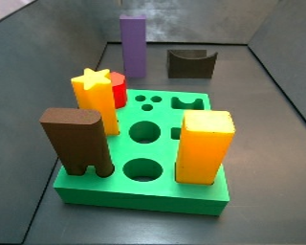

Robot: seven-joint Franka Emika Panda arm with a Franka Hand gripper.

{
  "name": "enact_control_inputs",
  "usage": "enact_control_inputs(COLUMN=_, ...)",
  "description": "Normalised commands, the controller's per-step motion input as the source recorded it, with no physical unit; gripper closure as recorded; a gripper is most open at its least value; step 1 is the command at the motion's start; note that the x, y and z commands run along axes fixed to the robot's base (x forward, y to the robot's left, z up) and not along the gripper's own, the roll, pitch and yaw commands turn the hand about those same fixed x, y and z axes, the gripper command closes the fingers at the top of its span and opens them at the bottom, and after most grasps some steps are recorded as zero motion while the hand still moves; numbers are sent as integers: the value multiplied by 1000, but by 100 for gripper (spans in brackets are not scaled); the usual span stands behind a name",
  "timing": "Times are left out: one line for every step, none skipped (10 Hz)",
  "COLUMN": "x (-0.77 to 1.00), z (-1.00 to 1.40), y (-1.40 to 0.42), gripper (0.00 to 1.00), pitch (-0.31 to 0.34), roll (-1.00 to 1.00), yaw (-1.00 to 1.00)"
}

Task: Pick up the arch object. Move up. Place the arch object on the fixture. Regrasp the arch object. Rotate the arch object. Move to above the board. Insert the arch object.
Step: Rotate the arch object.

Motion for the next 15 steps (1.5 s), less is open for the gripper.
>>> enact_control_inputs(x=34, z=-24, y=1, gripper=0, pitch=8, roll=-7, yaw=1000)
enact_control_inputs(x=34, z=-23, y=1, gripper=0, pitch=9, roll=-7, yaw=1000)
enact_control_inputs(x=34, z=-23, y=1, gripper=0, pitch=9, roll=-7, yaw=1000)
enact_control_inputs(x=34, z=-23, y=1, gripper=0, pitch=9, roll=-8, yaw=1000)
enact_control_inputs(x=35, z=-23, y=1, gripper=0, pitch=9, roll=-8, yaw=1000)
enact_control_inputs(x=35, z=-23, y=1, gripper=0, pitch=10, roll=-8, yaw=1000)
enact_control_inputs(x=35, z=-23, y=1, gripper=0, pitch=10, roll=-9, yaw=1000)
enact_control_inputs(x=35, z=-22, y=1, gripper=0, pitch=11, roll=-9, yaw=1000)
enact_control_inputs(x=35, z=-22, y=1, gripper=0, pitch=11, roll=-9, yaw=1000)
enact_control_inputs(x=35, z=-22, y=1, gripper=0, pitch=11, roll=-10, yaw=1000)
enact_control_inputs(x=35, z=-22, y=1, gripper=0, pitch=12, roll=-10, yaw=1000)
enact_control_inputs(x=35, z=-22, y=1, gripper=0, pitch=12, roll=-11, yaw=1000)
enact_control_inputs(x=35, z=-21, y=1, gripper=0, pitch=13, roll=-11, yaw=1000)
enact_control_inputs(x=35, z=-21, y=0, gripper=0, pitch=14, roll=-12, yaw=1000)
enact_control_inputs(x=35, z=-21, y=0, gripper=0, pitch=14, roll=-12, yaw=1000)
